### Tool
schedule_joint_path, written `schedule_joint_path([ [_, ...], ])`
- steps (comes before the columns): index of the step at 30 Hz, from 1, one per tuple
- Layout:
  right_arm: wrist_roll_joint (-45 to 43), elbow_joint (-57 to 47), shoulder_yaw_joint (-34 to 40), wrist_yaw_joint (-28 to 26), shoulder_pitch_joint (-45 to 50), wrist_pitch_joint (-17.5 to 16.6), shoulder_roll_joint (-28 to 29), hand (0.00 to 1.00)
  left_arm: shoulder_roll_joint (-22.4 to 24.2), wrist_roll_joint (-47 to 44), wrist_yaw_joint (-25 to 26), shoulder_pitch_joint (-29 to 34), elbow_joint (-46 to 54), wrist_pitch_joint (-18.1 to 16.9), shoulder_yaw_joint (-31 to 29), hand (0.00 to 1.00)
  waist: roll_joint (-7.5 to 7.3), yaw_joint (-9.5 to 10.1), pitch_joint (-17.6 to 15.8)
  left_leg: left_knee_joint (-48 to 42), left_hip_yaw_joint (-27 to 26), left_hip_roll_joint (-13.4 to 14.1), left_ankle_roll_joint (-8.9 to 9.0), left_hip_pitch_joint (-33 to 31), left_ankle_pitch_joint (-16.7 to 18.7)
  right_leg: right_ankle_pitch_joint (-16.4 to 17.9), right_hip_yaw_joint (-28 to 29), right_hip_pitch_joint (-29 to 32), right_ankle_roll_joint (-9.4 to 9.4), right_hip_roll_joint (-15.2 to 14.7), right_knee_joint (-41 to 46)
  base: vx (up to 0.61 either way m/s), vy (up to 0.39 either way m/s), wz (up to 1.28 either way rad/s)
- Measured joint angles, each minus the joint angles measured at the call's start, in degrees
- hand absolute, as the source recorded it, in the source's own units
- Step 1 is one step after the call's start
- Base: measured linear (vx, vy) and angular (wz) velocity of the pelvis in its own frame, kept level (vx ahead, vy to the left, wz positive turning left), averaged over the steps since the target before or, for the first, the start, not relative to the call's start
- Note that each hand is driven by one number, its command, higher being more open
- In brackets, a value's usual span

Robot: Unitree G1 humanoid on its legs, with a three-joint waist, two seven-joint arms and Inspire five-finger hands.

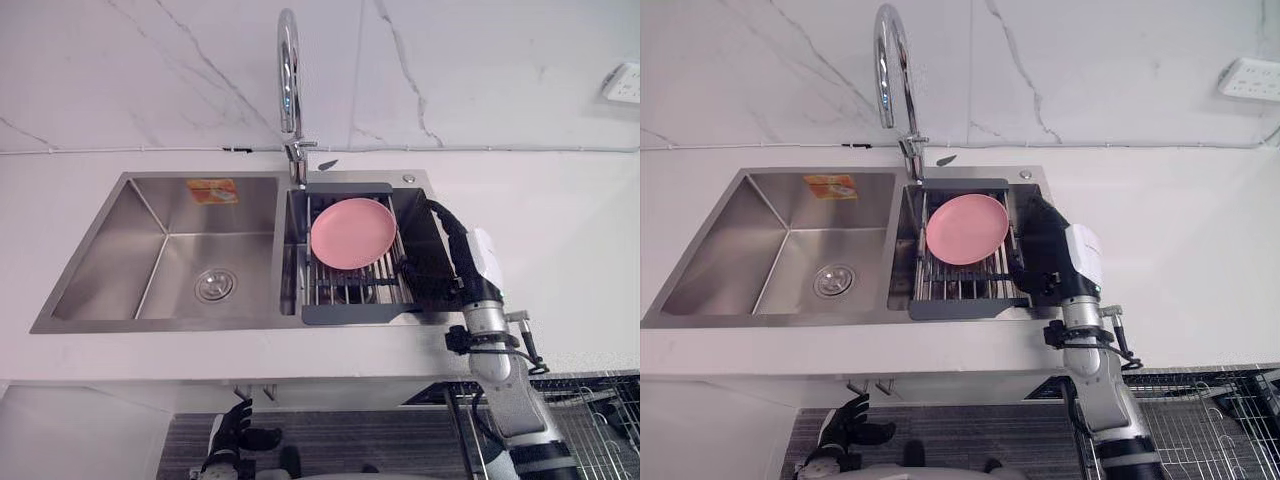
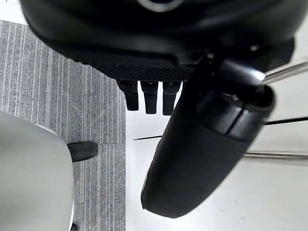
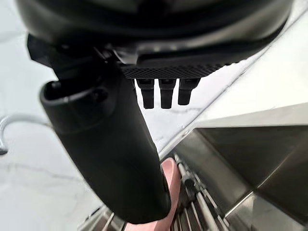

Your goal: Walk over to the sink, pick up the cup, carry it to the dishwasher, place the cup inside the dishwasher, then close the dishwasher door

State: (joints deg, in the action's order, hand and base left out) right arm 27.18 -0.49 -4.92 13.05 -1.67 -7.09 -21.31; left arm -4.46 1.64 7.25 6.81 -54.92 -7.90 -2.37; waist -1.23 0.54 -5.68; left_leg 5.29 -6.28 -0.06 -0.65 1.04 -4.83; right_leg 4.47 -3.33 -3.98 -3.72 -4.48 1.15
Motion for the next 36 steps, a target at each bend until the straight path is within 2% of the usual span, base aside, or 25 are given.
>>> schedule_joint_path([
  [9, 4.97, 7.00, -4.49, -0.42, -6.92, 0.04, -3.98, 0.90, 0.03, -0.27, -0.06, -0.10, 1.51, -0.71, -0.02, 0.90, -0.01, 0.26, -2.27, -0.01, 1.07, -0.46, -0.12, -0.89, -0.09, -0.03, -1.12, 0.34, -0.07, -0.37, 0.01, 0.00, -0.002, 0.08],
  [25, 9.11, 13.40, -5.84, -0.39, -14.74, 1.05, -4.27, 0.90, 0.09, -1.70, -0.03, -0.12, 3.09, -1.16, 0.27, 0.90, -0.22, 1.31, -4.11, 0.02, 1.40, -0.64, -0.20, -1.51, -0.40, -0.08, -1.54, 1.23, -0.25, -0.61, 0.92, -0.02, -0.002, 0.01],
  [36, 11.06, 17.38, -8.46, -0.34, -21.08, 2.02, -6.03, 0.90, -0.50, -1.85, 0.02, -1.05, 3.34, -1.35, 0.49, 0.90, -0.69, 1.15, -6.47, 0.07, 1.81, -0.64, -0.18, -2.74, -1.48, 0.03, -2.10, 2.30, -0.41, -0.56, 0.88, -0.05, -0.005, 0.01],
])
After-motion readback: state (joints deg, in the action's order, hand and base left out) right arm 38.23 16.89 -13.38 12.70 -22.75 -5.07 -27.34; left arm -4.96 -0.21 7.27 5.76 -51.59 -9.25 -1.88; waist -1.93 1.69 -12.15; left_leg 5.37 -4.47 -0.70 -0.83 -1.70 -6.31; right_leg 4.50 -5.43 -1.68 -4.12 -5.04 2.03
